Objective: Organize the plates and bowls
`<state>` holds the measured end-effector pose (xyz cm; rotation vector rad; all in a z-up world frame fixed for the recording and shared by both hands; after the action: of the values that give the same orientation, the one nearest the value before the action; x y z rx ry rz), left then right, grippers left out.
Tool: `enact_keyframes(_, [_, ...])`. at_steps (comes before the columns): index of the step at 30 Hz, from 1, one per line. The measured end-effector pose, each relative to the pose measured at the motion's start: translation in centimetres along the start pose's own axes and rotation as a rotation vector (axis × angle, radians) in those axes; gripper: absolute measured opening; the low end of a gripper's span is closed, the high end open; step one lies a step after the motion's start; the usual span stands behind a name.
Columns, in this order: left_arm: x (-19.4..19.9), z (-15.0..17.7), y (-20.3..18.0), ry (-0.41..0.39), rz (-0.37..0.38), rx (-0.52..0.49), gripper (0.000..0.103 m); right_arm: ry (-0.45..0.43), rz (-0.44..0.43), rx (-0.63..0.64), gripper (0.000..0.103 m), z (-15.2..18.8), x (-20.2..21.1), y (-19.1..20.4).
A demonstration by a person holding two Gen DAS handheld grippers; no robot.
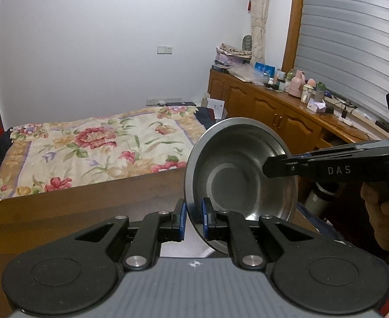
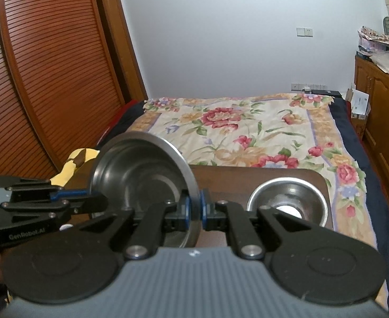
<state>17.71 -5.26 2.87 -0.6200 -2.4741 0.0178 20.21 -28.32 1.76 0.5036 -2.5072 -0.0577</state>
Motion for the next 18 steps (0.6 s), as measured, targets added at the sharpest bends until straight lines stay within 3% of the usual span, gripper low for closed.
enact_keyframes(12, [4.3,1.4,-1.4,-0.048,-0.007,0.003,0.013,-0.067,0.002,0.042,0.01,1.3,4.1,2.3])
enact_keyframes(18, [4.5,3.7,-1.7,-0.025,0.003,0.026,0.013,-0.055,-0.01,0.062,0.01,2.7,4.4,2.2])
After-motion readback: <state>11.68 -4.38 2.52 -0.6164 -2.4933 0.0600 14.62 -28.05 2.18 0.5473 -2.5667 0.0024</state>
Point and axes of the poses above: each gripper's, at about its wrist camera, not at the fingertips, and x roughly against the way its jaws point, y to its left, z to its underside, the point moved 2 cm from there along -x, roughly the way its jaws point, and after that the axes turned 3 degrees about x, right-handed, at the moved point
